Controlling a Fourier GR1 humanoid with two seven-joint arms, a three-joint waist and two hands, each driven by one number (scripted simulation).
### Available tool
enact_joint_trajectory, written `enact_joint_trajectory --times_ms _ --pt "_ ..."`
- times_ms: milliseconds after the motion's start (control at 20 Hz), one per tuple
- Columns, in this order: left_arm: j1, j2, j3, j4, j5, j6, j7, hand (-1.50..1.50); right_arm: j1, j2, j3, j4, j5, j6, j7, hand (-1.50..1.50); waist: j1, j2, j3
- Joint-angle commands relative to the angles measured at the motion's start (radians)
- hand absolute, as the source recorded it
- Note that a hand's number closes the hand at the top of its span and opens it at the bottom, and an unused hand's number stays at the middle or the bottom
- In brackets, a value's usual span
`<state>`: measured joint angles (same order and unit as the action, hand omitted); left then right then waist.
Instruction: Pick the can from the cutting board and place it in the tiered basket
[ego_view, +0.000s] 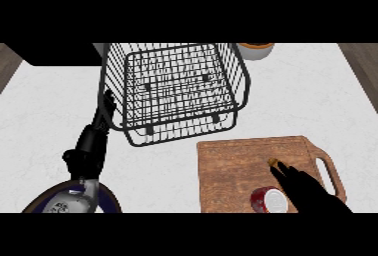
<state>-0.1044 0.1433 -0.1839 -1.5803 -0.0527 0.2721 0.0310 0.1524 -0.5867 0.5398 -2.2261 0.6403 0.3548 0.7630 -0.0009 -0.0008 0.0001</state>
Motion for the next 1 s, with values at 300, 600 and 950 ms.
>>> enact_joint_trajectory --times_ms 300,600,950 --pt "-0.065 -0.037 0.060 0.090 -0.022 -0.031 -0.031 0.00 -0.001 0.095 -0.051 0.130 0.049 0.036 -0.109 -1.50 -0.002 0.001 0.000" --pt "-0.002 -0.059 0.038 0.032 -0.048 -0.047 -0.026 0.00 -0.006 0.151 -0.080 0.137 0.079 0.067 -0.123 -1.50 0.000 0.000 0.000" --pt "-0.006 -0.054 0.056 -0.035 -0.068 -0.052 0.029 0.00 0.040 0.202 -0.054 0.278 0.173 -0.056 -0.244 -1.50 0.001 0.000 0.000"
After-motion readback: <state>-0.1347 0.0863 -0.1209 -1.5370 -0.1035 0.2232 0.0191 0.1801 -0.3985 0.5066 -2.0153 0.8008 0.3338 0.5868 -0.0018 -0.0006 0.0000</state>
